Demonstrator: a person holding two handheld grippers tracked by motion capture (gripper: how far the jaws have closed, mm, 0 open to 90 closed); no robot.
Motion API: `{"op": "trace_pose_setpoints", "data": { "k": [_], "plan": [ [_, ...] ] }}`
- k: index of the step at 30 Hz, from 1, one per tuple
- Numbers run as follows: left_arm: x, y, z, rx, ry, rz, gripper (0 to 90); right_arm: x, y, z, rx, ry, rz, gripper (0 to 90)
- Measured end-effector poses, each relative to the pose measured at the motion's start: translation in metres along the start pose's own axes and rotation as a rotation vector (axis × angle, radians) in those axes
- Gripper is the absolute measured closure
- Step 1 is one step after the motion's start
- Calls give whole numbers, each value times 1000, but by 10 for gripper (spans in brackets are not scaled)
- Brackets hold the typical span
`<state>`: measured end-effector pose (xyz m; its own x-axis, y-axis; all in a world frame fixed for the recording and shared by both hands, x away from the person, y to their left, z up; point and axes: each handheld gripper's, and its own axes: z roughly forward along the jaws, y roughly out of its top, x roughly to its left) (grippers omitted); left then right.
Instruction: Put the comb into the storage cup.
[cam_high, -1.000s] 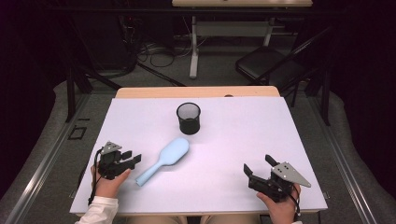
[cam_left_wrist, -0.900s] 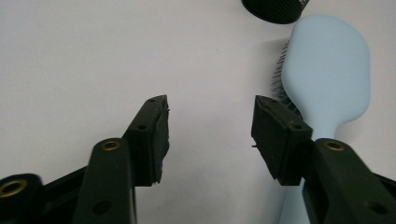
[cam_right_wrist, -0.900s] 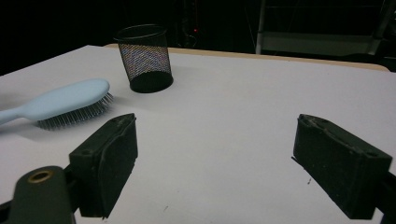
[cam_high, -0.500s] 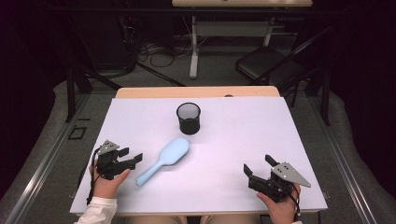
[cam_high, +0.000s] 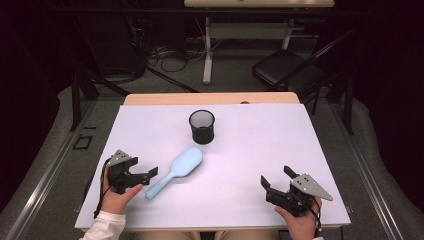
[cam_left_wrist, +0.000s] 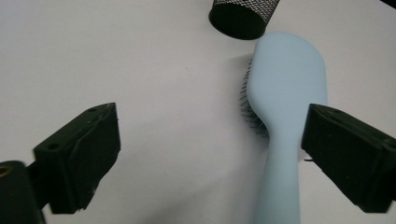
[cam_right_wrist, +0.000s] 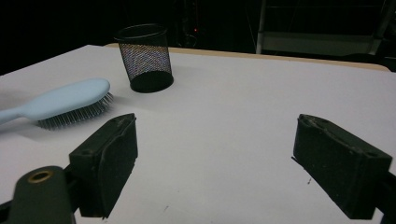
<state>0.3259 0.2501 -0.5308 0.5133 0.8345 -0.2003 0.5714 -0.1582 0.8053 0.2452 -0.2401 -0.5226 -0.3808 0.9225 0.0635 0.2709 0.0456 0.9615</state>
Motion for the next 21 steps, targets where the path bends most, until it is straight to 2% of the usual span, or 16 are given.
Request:
{"op": "trace_pose_setpoints", "data": {
  "k": [3,10,21],
  "plan": [
    [0,0,0,-6,-11,0,6,0,0,0,0,0,-1,133],
    [-1,0,-1,-22,-11,5,5,0,0,0,2,-1,-2,133],
    [-8,1,-1,-20,-27,55,6,0,0,0,0,0,-1,133]
  ]
}}
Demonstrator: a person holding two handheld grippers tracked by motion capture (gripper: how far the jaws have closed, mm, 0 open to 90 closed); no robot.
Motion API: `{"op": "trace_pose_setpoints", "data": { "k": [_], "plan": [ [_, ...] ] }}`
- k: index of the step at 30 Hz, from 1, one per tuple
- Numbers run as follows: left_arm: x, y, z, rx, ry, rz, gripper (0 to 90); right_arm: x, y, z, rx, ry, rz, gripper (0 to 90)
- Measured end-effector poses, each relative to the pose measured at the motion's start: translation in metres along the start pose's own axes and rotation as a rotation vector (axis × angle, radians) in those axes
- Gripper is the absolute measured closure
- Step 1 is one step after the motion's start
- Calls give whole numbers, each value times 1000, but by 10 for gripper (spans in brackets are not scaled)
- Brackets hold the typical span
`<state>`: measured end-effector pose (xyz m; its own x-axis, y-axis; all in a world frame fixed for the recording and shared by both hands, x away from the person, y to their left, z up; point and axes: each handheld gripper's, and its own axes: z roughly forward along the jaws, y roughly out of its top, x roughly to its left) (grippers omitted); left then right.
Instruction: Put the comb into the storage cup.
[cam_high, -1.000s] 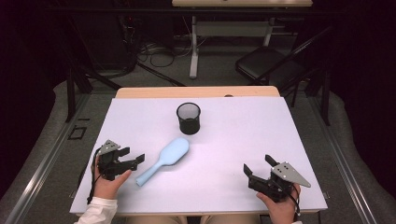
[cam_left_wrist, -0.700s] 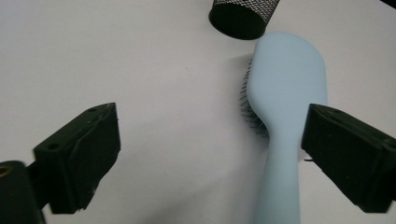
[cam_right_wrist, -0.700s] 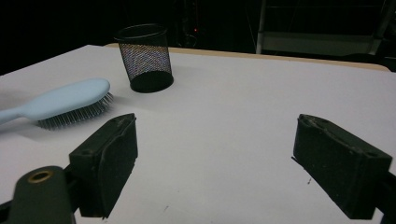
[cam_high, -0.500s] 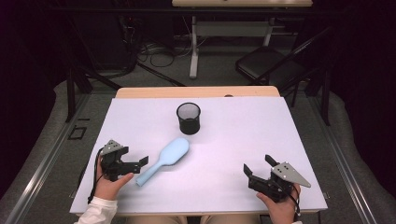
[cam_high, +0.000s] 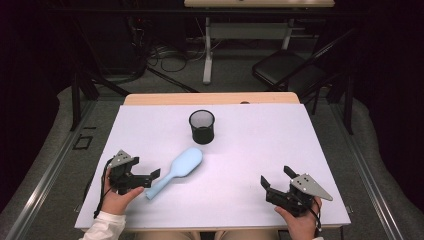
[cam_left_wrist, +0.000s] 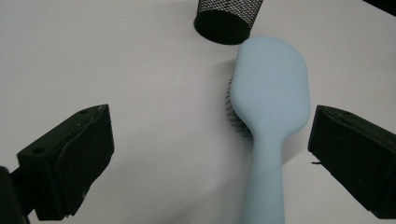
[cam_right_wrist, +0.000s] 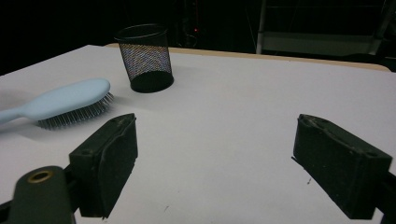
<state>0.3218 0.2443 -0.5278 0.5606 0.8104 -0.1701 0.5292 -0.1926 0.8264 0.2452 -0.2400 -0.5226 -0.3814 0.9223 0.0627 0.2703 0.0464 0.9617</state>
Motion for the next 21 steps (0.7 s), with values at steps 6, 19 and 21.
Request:
{"op": "trace_pose_setpoints", "data": {
  "k": [6,19,21],
  "plan": [
    [-5,1,1,11,-4,30,14,0,0,0,0,0,1,133],
    [-12,1,5,52,3,109,14,0,0,0,2,2,-1,133],
    [-13,1,5,61,11,118,14,0,0,0,2,1,-1,133]
  ]
}}
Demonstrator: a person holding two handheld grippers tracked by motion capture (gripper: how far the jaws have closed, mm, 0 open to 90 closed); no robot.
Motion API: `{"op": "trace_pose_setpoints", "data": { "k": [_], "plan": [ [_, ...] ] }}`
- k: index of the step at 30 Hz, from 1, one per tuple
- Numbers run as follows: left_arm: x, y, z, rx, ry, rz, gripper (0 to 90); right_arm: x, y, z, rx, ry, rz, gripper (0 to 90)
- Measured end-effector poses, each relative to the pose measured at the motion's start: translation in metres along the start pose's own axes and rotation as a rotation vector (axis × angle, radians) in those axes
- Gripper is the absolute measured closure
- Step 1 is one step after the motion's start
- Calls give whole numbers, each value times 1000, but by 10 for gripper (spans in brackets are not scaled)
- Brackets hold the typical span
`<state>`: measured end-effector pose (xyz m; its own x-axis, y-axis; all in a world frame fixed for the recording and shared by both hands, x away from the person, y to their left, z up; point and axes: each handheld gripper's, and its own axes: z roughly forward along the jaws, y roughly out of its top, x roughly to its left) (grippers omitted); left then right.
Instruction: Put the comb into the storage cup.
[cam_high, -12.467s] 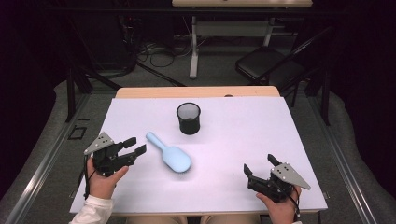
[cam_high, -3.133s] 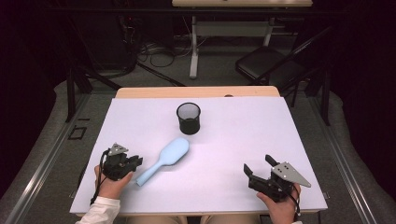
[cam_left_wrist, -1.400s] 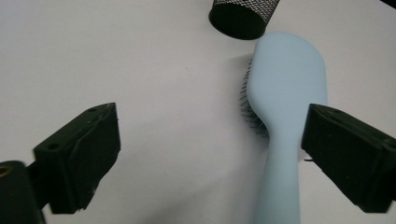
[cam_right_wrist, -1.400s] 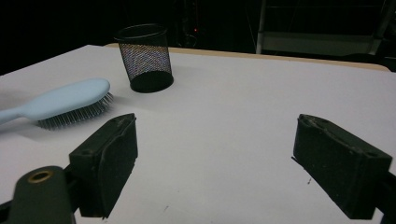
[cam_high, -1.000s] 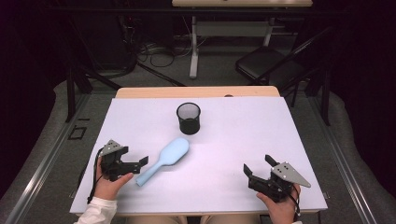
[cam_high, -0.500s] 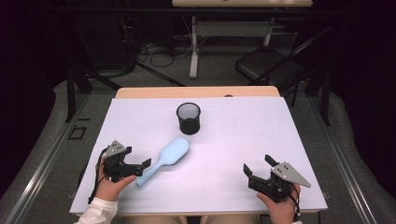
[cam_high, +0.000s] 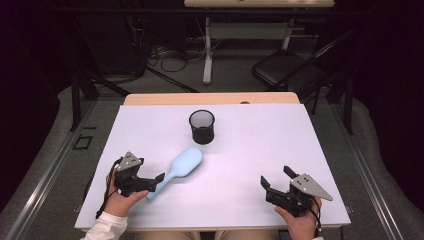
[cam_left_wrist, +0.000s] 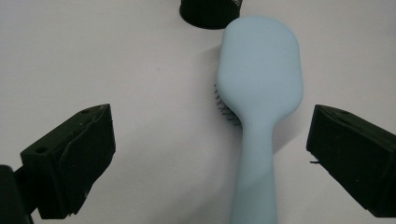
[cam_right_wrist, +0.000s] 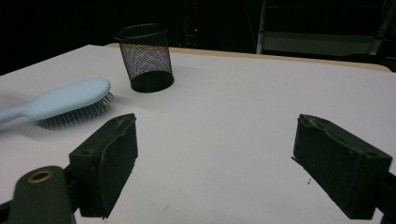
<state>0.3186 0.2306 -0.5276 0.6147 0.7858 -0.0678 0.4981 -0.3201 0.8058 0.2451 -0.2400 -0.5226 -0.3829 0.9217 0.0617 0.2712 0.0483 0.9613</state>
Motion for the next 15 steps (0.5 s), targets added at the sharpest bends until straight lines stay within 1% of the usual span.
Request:
{"op": "trace_pose_setpoints", "data": {
  "k": [15],
  "plan": [
    [-2,1,1,15,-8,9,15,0,0,0,0,1,0,133]
  ]
}}
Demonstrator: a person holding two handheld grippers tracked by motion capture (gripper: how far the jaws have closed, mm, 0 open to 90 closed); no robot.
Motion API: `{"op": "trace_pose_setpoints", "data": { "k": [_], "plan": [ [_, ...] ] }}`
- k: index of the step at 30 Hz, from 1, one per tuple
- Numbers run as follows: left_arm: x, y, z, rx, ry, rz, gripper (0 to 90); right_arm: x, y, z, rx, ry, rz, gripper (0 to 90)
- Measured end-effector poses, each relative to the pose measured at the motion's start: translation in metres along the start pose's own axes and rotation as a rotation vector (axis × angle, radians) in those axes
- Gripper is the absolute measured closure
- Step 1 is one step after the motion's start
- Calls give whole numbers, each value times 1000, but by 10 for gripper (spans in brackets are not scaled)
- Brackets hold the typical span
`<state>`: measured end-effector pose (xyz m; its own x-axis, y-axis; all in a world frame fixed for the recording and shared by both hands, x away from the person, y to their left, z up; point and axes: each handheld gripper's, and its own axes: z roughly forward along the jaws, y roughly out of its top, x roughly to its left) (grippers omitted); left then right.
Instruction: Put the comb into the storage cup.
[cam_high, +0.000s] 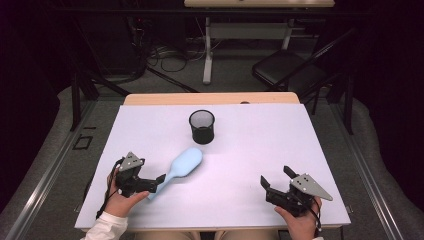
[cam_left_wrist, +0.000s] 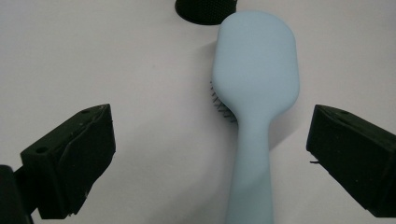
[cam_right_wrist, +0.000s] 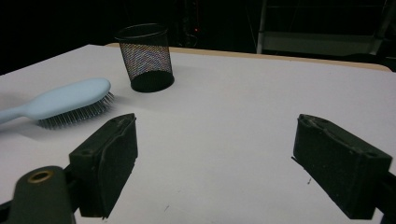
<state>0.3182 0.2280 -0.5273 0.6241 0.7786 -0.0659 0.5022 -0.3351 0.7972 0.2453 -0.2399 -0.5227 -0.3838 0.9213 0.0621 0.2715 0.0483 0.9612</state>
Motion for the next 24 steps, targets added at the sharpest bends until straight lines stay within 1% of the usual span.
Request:
{"op": "trace_pose_setpoints", "data": {
  "k": [6,11,16,19,24],
  "plan": [
    [0,1,1,22,-2,4,15,0,0,0,-1,-1,1,134],
    [-2,4,3,39,-18,9,14,0,0,0,4,3,-3,133],
    [-3,8,4,72,-15,22,14,0,0,0,1,2,1,134],
    [-3,9,5,84,-19,20,14,0,0,0,1,1,2,133],
    [-4,11,5,119,-26,22,14,-1,0,0,3,1,3,133]
  ]
}}
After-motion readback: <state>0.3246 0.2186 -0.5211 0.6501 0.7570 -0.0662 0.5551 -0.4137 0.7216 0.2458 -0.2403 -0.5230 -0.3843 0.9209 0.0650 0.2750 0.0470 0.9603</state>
